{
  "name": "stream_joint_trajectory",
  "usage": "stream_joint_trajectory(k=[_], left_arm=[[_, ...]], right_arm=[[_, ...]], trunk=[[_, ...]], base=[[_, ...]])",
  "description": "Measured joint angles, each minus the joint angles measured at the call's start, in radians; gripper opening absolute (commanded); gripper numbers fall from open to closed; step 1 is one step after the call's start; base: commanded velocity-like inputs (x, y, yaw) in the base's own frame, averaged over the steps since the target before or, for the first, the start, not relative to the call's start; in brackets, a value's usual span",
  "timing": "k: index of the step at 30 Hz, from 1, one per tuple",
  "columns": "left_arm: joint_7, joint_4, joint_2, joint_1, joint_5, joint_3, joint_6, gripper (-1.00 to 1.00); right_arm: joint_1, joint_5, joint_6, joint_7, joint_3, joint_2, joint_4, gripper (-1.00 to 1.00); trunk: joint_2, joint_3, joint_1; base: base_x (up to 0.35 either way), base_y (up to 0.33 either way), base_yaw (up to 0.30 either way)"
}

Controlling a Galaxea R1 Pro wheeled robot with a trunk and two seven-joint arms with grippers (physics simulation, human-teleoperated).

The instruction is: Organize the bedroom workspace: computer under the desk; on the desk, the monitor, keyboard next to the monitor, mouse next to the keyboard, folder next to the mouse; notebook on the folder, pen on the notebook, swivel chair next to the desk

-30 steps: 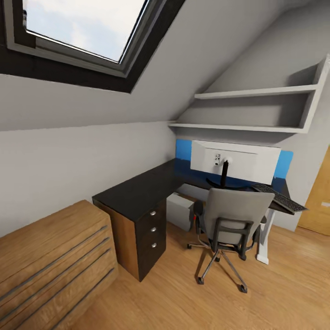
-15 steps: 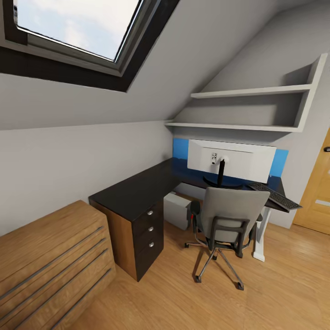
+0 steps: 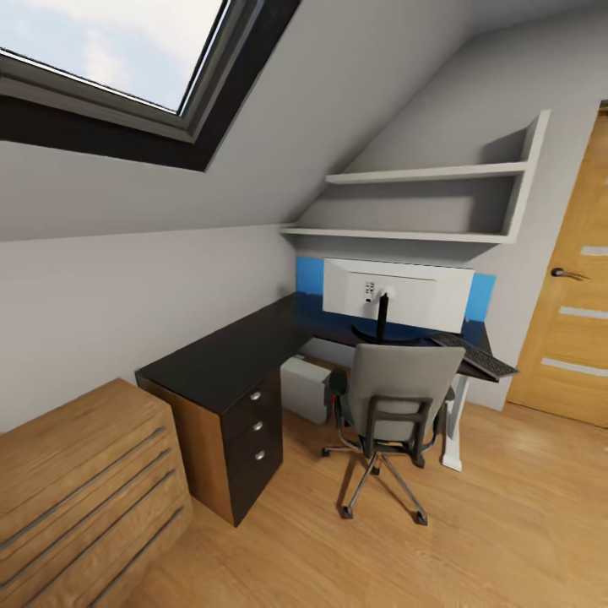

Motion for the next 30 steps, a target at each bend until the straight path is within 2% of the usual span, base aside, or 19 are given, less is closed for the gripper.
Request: stream_joint_trajectory(k=[6, 22, 30], left_arm=[[0.0, 0.0, -0.002, 0.0, 0.0, -0.001, 0.0, 1.0], [-0.001, 0.0, -0.004, 0.0, -0.002, -0.002, 0.001, 1.0], [-0.001, 0.0, -0.002, 0.0, -0.002, -0.003, 0.001, 1.0]], right_arm=[[0.0, 0.001, 0.0, 0.0, 0.0, 0.0, 0.0, 1.0], [0.0, 0.001, 0.0, 0.0, -0.001, -0.001, 0.0, 1.0], [0.0, 0.001, 0.0, 0.0, -0.001, -0.002, 0.0, 1.0]], trunk=[[0.0, 0.004, 0.0], [0.0, 0.017, -0.001], [0.0, 0.024, 0.0]], base=[[0.127, 0.0, -0.236], [0.304, 0.0, -0.233], [0.085, 0.0, -0.227]])
